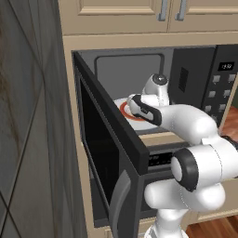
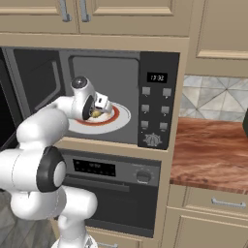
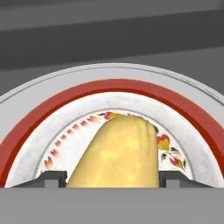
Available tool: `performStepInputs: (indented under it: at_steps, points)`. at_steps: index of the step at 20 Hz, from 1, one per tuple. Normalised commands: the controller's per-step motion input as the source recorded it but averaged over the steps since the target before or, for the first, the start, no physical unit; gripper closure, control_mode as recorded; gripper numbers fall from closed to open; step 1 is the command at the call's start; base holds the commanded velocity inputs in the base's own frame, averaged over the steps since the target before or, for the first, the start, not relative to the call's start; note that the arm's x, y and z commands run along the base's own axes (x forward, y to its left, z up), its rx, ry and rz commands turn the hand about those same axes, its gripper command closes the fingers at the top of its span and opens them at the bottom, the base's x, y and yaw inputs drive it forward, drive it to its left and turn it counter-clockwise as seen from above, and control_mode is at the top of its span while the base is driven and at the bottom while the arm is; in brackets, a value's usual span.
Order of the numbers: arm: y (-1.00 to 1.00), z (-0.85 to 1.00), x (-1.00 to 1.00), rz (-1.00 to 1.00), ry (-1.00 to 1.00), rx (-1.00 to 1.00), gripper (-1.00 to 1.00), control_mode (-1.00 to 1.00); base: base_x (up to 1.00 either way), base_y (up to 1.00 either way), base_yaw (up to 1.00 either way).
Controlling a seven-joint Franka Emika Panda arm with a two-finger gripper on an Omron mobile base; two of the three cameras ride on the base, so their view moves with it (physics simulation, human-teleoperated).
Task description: Retrieve the reheated potato from the microwave, then place the potato, cheese, and condiment on the cutting board.
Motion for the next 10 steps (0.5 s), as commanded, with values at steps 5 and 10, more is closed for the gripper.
performStepInputs:
  at_steps: [5, 10]
  points:
    - [0.0, 0.15, -0.41, 0.0, -0.1, 0.01, 1.0, -1.0, 0.0, 0.0, 0.0]
    - [0.0, 0.25, -0.45, 0.0, -0.06, 0.0, 1.0, -1.0, 0.0, 0.0, 0.0]
